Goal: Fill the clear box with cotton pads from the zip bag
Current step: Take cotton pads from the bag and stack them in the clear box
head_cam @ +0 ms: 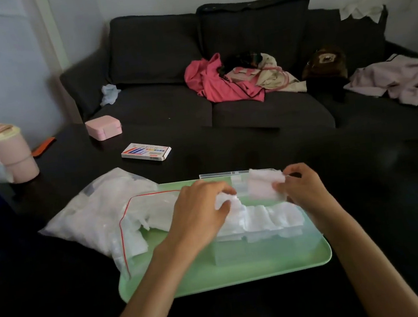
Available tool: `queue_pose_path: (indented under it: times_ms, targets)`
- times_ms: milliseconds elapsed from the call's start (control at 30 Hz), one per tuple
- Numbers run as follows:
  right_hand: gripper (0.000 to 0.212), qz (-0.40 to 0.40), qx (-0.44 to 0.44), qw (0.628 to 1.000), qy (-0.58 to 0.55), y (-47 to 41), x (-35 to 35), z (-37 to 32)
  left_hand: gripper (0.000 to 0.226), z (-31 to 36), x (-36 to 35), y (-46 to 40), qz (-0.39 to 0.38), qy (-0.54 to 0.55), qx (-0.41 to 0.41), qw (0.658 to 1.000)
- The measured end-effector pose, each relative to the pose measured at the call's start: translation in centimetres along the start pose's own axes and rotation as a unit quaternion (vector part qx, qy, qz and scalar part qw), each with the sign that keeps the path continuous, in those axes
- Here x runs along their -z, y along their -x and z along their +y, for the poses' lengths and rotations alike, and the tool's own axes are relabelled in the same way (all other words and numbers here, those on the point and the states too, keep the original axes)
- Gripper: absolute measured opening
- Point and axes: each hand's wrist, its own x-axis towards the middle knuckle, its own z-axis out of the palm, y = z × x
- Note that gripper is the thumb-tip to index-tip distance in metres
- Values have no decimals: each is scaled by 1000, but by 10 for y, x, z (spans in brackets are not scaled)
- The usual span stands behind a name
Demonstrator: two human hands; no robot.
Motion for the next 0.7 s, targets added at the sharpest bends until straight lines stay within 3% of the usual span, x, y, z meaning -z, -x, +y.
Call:
queue_pose_path:
  times_ms: [67,233,333,467,567,700]
  targets:
    - [15,-53,-43,997,42,-7,4,8,28,-4,-5,3,-46,-95,-48,993]
    - [20,-112,-42,980,162,-13,-9,19,35,-11,-8,3,-116,-125,-61,983]
    - [14,-113,-3,960,257,-14,-14,24,37,-12,-8,2,-129,-134,-66,980]
    - [15,-53,78,908,408,-6,-19,20,38,-12,-7,2,-147,-127,-67,979]
    - [23,-76,125,887,437,-6,-19,14,40,-11,-5,3,-144,-121,-73,979]
    - [32,-143,92,890,422,-6,-21,19,43,-9,-4,4,-153,-122,-77,978]
